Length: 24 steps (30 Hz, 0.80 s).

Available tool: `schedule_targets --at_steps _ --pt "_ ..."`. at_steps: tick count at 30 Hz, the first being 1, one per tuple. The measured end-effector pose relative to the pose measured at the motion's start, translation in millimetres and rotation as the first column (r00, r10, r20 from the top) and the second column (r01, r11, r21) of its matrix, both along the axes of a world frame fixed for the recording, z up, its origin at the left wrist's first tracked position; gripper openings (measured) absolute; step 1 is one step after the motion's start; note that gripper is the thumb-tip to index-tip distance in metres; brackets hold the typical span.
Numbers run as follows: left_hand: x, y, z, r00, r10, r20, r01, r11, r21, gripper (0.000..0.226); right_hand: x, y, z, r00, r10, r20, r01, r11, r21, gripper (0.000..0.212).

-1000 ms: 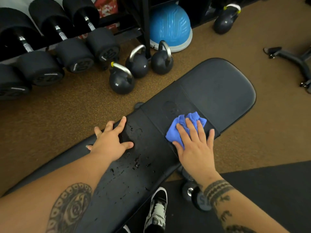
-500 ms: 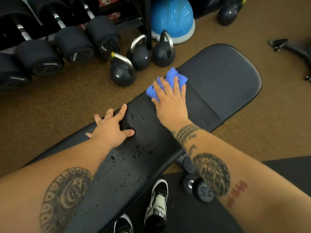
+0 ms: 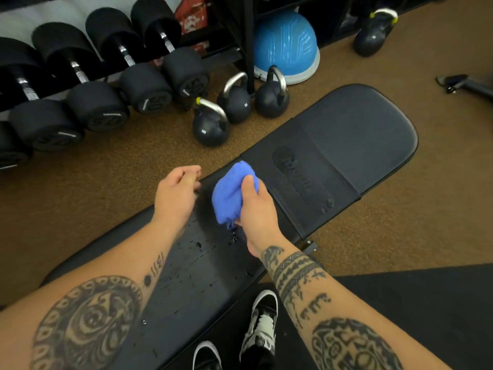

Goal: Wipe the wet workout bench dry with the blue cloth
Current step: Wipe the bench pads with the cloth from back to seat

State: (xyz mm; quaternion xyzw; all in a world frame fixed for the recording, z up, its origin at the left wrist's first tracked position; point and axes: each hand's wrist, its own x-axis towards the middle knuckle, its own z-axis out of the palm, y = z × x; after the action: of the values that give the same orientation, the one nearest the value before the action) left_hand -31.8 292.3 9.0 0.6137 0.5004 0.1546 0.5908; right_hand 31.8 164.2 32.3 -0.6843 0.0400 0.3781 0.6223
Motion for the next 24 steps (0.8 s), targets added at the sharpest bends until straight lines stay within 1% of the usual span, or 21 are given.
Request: schedule_targets --at_steps 1,2,3,4,5,6,7,8,9,10,11,12,13,14,15,16,18,19,22,24 --pt "-0.8 -3.8 7.9 0.996 0.02 0.083 -0.007 0.987 -0.16 0.024 -2.8 7.2 5.4 0.999 -0.033 -0.021 0.033 0.999 0.012 0.05" --pt "-3.0 -6.3 12.8 0.989 -0.009 0.146 0.054 0.95 -0.309 0.031 -6.5 13.4 12.2 1.0 0.007 -0.016 -0.006 1.0 0.026 0.048" --pt "-5.2 -9.5 16.2 0.982 -0.053 0.183 0.126 0.901 -0.415 0.041 -9.3 19.4 16.2 0.993 0.113 -0.021 -0.112 0.993 0.032 0.048" --pt "-8.0 -10.5 15.1 0.975 -0.077 0.208 0.17 0.861 -0.48 0.049 -10.5 23.9 22.6 0.967 0.249 -0.043 -0.248 0.968 0.032 0.053" --pt "-9.9 -9.0 13.1 0.971 -0.06 0.231 0.171 0.848 -0.501 0.05 -6.6 26.8 25.6 0.921 0.387 -0.054 -0.387 0.922 -0.001 0.061" --pt "-12.2 -4.4 9.6 0.97 -0.013 0.243 0.132 0.866 -0.482 0.046 0.3 28.7 30.6 0.872 0.488 -0.031 -0.489 0.871 -0.043 0.069" --pt "-14.9 0.9 7.2 0.969 0.058 0.241 0.055 0.899 -0.435 0.037 13.0 30.0 31.1 0.844 0.534 0.054 -0.526 0.843 -0.114 0.07" --pt "-17.5 8.1 3.9 0.965 0.132 0.228 -0.038 0.925 -0.377 0.026 29.0 30.5 30.8 0.822 0.534 0.196 -0.496 0.842 -0.211 0.065" --pt "-18.6 15.7 0.8 0.963 0.182 0.199 -0.115 0.945 -0.307 0.015 49.6 28.2 27.1 0.762 0.527 0.375 -0.412 0.843 -0.347 0.055" --pt "-18.7 22.7 -2.6 0.968 0.195 0.156 -0.158 0.962 -0.222 0.006 72.7 23.9 19.9 0.644 0.556 0.525 -0.288 0.813 -0.507 0.046" --pt "-16.6 26.6 -4.7 0.978 0.175 0.111 -0.162 0.979 -0.123 0.002 94.9 16.6 9.6 0.505 0.631 0.589 -0.163 0.74 -0.653 0.041" --pt "-12.4 28.4 -8.1 0.989 0.142 0.051 -0.142 0.99 -0.016 0.002 113.9 6.5 -2.0 0.406 0.727 0.554 -0.079 0.631 -0.771 0.043" --pt "-5.8 28.0 -11.8 0.994 0.107 -0.009 -0.106 0.992 0.071 0.006 128.6 -4.4 -17.5 0.343 0.814 0.469 -0.031 0.508 -0.861 0.049" --pt "3.1 26.6 -16.1 0.995 0.063 -0.071 -0.053 0.99 0.134 0.018 137.1 -15.6 -30.6 0.293 0.874 0.388 -0.003 0.407 -0.913 0.056" --pt "14.9 23.9 -20.0 0.991 0.007 -0.131 0.016 0.984 0.178 0.032 140.9 -24.6 -46.0 0.245 0.905 0.348 0.02 0.354 -0.935 0.061" --pt "27.3 20.0 -24.6 0.981 -0.06 -0.183 0.099 0.972 0.213 0.042 139.9 -31.9 -53.1 0.202 0.918 0.342 0.05 0.34 -0.939 0.064" --pt "55.0 9.5 -36.3 0.95 -0.193 -0.246 0.258 0.928 0.27 0.051 136.9 -35.4 -61.5 0.172 0.911 0.375 0.092 0.364 -0.927 0.065" --pt "69.0 3.3 -40.3 0.935 -0.228 -0.271 0.304 0.91 0.282 0.052 136.3 -34.0 -61.7 0.181 0.904 0.388 0.098 0.376 -0.921 0.065" --pt "103.5 -8.2 -44.8 0.868 -0.238 -0.436 0.387 0.874 0.293 0.05 139.4 -32.2 -62.6 0.2 0.894 0.401 0.101 0.389 -0.916 0.065" --pt "121.1 -6.0 -47.5 0.82 -0.273 -0.504 0.456 0.843 0.286 0.045 140.1 -32.8 -64.6 0.198 0.887 0.417 0.104 0.404 -0.909 0.065"
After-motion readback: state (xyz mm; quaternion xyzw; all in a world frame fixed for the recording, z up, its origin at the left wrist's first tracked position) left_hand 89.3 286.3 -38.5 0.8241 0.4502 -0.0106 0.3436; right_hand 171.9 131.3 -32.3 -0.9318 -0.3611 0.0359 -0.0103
